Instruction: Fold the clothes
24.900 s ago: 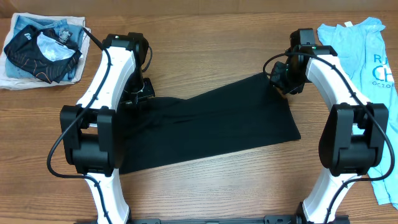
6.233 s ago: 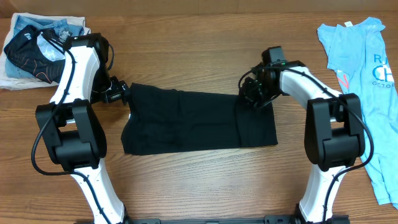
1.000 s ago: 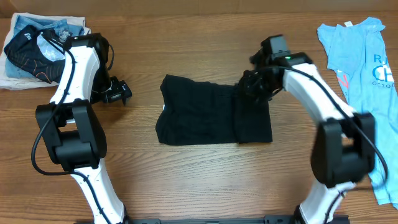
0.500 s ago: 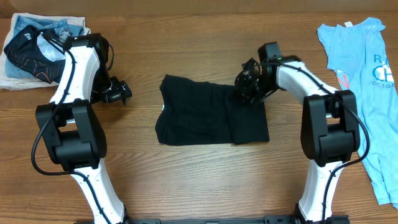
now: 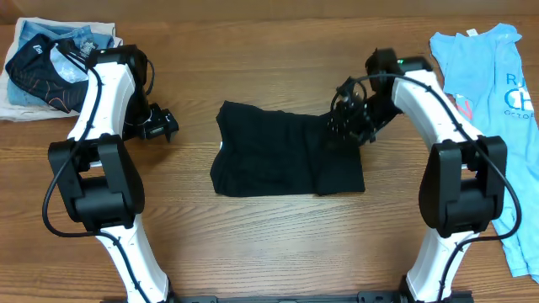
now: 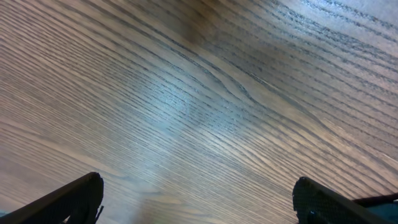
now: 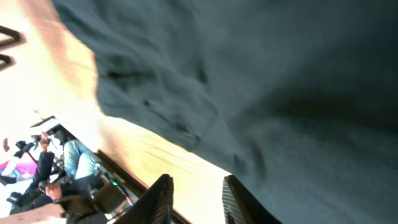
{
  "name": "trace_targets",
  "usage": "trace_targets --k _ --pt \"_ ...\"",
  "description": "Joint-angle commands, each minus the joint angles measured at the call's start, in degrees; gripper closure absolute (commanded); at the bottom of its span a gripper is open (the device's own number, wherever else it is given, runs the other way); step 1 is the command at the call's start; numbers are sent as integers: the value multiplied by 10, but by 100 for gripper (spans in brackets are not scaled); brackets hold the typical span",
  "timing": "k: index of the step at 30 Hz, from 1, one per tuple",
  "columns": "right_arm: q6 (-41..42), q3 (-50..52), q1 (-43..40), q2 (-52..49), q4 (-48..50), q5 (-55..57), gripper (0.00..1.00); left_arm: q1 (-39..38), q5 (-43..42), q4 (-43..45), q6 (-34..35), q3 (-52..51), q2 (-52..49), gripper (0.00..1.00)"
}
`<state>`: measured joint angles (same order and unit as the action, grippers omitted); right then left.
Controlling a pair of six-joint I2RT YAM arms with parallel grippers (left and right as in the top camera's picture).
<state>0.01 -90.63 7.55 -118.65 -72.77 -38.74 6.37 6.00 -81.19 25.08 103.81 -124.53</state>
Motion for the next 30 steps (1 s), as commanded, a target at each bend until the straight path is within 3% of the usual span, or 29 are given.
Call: trace_targets --k 1,9,11,16,20,24,30 --pt "-35 67 7 8 26 -5 71 -6 -9 -2 -8 -3 -2 0" --pt "-25 236 6 1 158 -41 70 -6 -12 3 -8 -3 -2 0" --pt "-21 250 5 0 181 -40 81 -6 -12 5 -9 -3 -2 0" --pt "-8 200 3 7 161 -60 95 -5 -12 5 -9 -3 -2 0" --pt "0 118 3 17 128 -58 94 -5 -12 5 -9 -3 -2 0" --pt "5 42 3 19 119 -57 85 -6 -12 5 -9 -3 -2 0" --pt "16 37 3 9 164 -50 83 -6 -12 5 -8 -3 -2 0"
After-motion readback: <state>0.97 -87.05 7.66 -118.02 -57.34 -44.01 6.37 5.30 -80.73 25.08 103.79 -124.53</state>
